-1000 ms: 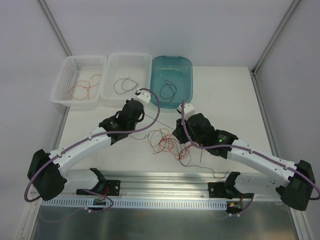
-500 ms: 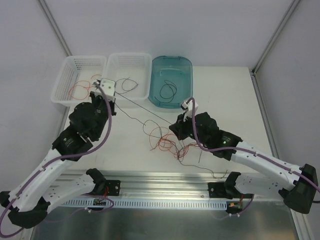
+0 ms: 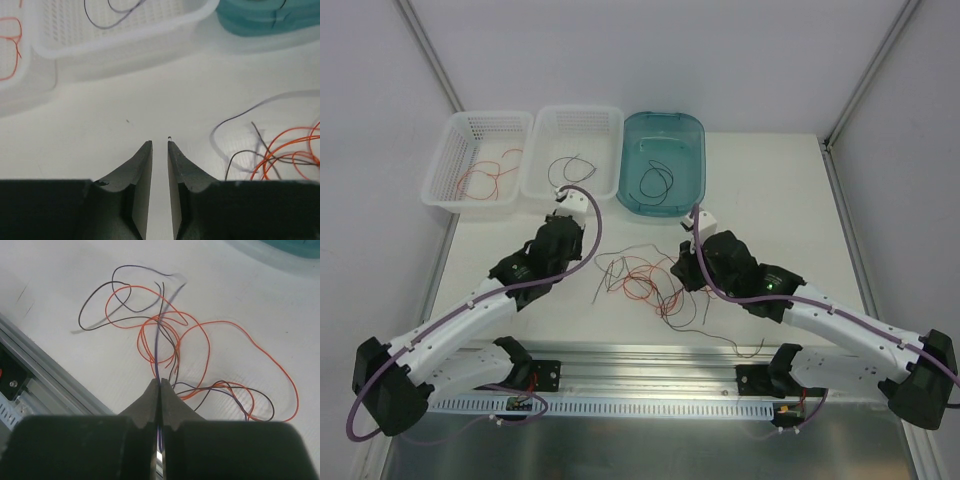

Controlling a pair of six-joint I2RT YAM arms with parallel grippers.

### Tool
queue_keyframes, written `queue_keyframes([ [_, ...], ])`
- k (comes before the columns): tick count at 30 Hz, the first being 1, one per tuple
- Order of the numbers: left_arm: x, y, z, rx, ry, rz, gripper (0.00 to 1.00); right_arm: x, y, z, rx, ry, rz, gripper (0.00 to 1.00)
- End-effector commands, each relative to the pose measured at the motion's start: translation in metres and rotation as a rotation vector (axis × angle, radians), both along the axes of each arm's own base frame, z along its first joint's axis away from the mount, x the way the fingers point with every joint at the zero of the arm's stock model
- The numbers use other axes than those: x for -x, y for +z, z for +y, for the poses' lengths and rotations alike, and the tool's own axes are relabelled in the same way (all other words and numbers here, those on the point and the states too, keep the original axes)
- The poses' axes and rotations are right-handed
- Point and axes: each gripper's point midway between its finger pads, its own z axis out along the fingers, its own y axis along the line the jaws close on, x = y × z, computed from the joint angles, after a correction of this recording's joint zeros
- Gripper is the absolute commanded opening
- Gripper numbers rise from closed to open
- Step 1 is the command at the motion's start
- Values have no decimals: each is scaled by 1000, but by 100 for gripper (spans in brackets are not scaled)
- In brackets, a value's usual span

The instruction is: Untangle the cables

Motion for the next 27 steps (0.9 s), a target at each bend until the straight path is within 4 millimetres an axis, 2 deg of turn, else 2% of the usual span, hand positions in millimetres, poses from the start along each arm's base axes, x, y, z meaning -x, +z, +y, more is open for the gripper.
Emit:
queue_keyframes([
  [1,-1,-16,2,59,75,38,19,1,2,-2,5,3,-7,1],
  [3,-1,-17,10,34,110,39,22,1,2,-2,4,5,-6,1],
  [4,0,-15,12,31,118,32,26,0,2,-2,6,3,-5,1],
  [5,0,-13,14,32,125,26,34,0,2,-2,8,3,-8,1],
  [6,2,-13,14,41,119,29,48,0,3,-1,8,6,-10,1],
  [9,12,-18,-4,148,44,68,68,-1,4,2,6,15,-7,1],
  [11,21,-22,-19,230,-18,107,72,-2,4,5,0,21,-7,1],
  [12,25,-31,-24,275,-19,138,76,-2,6,7,-4,26,-8,1],
  [15,34,-50,-39,353,-35,224,80,-2,9,6,-8,26,-18,1],
  [22,30,-106,-61,478,84,388,81,-1,13,4,-11,30,-33,1],
  [27,22,-124,-75,586,204,459,77,1,7,0,-8,24,-25,1],
])
